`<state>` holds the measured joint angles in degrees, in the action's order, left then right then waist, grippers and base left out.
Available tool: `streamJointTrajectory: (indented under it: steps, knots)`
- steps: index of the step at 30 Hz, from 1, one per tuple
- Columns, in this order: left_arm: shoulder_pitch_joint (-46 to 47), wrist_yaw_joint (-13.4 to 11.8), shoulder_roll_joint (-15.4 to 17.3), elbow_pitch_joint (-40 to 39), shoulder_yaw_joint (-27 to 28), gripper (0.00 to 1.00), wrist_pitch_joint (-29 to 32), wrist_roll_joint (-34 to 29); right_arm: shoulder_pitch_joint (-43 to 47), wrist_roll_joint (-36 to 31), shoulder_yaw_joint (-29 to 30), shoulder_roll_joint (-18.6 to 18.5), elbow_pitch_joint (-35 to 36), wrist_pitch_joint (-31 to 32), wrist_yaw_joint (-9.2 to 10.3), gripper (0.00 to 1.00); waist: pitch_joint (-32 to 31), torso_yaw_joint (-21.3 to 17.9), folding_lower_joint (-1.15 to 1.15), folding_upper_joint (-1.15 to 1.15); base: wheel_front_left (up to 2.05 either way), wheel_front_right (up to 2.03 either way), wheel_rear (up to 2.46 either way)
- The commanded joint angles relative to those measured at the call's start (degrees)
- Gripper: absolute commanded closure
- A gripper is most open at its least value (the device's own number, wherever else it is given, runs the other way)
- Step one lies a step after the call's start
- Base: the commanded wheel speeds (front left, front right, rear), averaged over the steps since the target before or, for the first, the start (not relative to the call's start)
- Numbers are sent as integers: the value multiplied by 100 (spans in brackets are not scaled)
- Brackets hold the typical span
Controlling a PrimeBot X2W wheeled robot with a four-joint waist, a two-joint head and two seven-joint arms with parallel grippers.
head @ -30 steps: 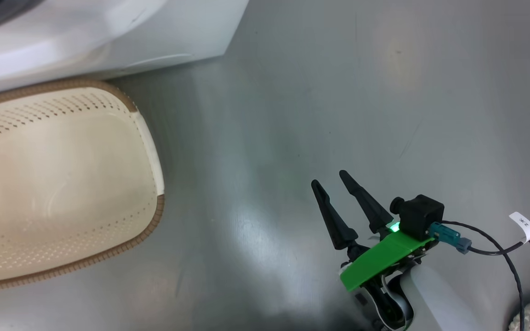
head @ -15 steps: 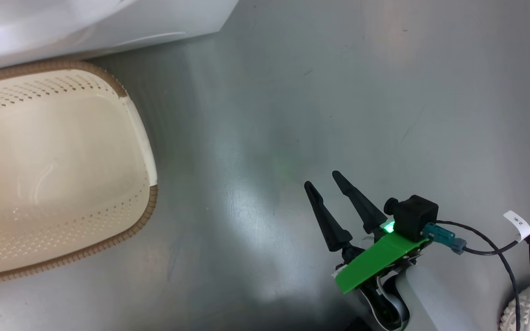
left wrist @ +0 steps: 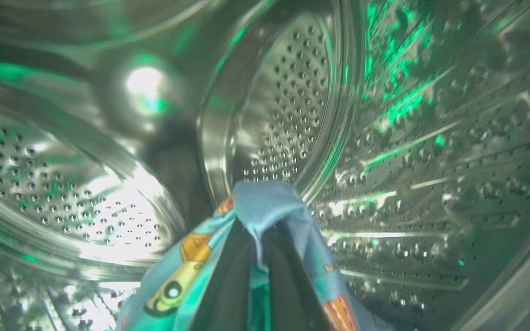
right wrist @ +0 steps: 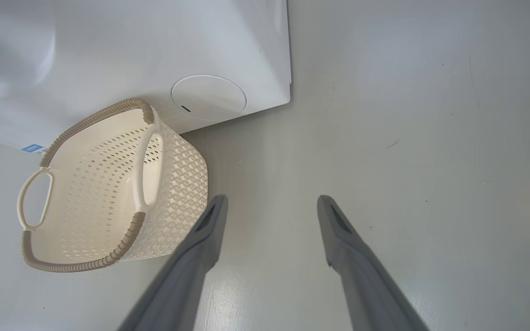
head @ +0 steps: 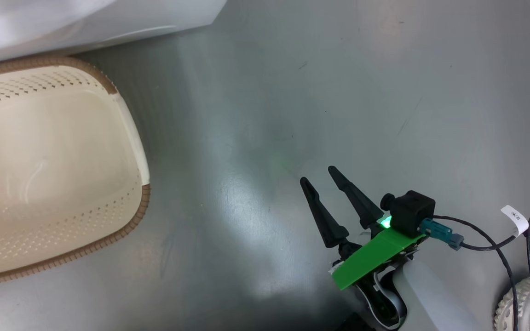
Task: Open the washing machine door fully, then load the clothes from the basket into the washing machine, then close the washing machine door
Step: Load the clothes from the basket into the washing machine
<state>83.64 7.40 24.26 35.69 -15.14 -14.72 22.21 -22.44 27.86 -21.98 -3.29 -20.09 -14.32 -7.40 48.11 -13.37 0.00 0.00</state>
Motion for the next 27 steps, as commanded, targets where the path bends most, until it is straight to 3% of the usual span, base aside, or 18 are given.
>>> streamJointTrajectory:
  steps: [1,4,5,6,16,27]
  knots:
    - [-2,7,277,-25,16,100,-27,63,212,53,-160,41,62,-68,-9,0,-13,-2,0,0,0,0,0]
    - [64,8,263,413,-109,100,3,254,229,71,-169,41,34,-68,-9,0,-52,7,0,0,0,0,0]
    - [111,8,267,564,-127,41,18,281,233,75,-169,41,23,-68,-9,0,-62,13,0,0,0,0,0]
    - [169,8,254,739,-119,0,71,334,232,80,-172,41,14,-68,-9,0,-70,16,0,0,0,0,0]
    - [481,8,-53,1933,-269,0,177,479,196,50,-105,41,-60,-68,-9,0,-272,100,0,0,0,0,0]
    - [301,8,-336,2268,-337,0,27,710,144,-83,67,41,-115,-68,-9,0,-535,324,0,0,0,0,0]
